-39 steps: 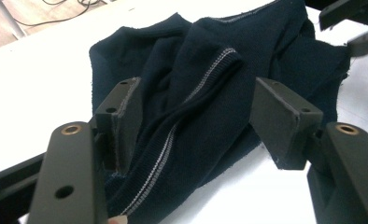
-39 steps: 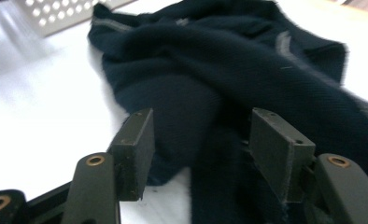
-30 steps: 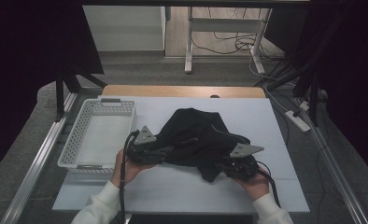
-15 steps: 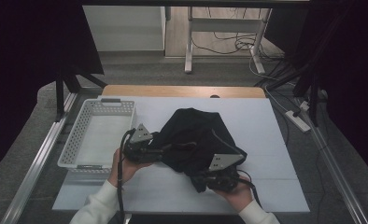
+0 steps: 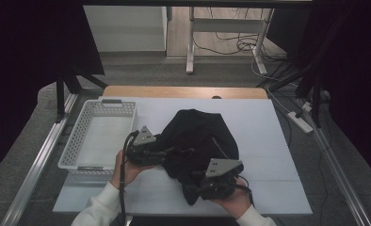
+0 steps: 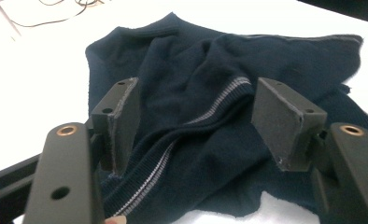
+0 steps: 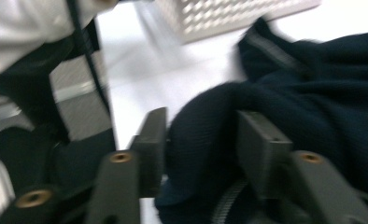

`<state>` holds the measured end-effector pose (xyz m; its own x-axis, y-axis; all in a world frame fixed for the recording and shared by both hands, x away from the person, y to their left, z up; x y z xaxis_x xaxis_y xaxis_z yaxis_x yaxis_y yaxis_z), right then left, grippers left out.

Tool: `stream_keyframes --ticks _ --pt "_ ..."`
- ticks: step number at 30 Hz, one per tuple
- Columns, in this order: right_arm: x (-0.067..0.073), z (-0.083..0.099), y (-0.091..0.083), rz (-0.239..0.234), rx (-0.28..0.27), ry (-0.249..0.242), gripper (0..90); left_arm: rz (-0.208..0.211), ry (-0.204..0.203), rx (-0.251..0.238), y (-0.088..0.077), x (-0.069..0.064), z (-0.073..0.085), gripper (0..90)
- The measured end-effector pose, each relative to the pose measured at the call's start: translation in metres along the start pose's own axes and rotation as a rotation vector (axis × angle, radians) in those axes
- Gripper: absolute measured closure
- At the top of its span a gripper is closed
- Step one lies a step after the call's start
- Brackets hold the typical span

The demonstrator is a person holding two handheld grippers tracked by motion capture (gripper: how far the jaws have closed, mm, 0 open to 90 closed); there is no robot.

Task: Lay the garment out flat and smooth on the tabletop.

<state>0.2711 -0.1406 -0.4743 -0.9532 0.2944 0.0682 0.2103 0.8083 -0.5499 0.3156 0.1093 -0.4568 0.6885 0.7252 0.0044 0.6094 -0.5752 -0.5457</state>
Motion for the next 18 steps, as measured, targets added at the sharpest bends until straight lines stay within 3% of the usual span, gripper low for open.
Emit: stream_keyframes --ticks 2,9,13,18 --pt "-0.01 -0.002 -0.014 0.057 -0.021 0.01 40.9 0.003 0.002 0.002 0.001 -0.001 0.0 33.1" --pt "-0.043 0.003 -0.057 0.141 -0.107 0.098 38.5 0.009 0.019 0.021 0.007 -0.006 0.001 32.9" --pt "-0.057 0.009 -0.073 0.206 -0.108 0.12 38.2 0.008 0.019 0.026 0.008 -0.006 0.002 32.8" --pt "-0.073 0.022 -0.083 0.283 -0.069 0.142 37.7 0.011 0.02 0.025 0.009 -0.008 0.002 32.8"
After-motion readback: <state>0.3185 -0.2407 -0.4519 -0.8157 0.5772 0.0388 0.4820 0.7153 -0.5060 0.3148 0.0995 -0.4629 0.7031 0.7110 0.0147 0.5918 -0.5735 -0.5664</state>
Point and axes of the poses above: each handheld gripper's, and its own axes: y roughly forward along the jaws, z roughly out of its underside, x roughly to its left, the point moved 2 cm from there along y, roughly forward along the jaws, and after that the axes turned 2 degrees about -z, right-handed, at the moved point
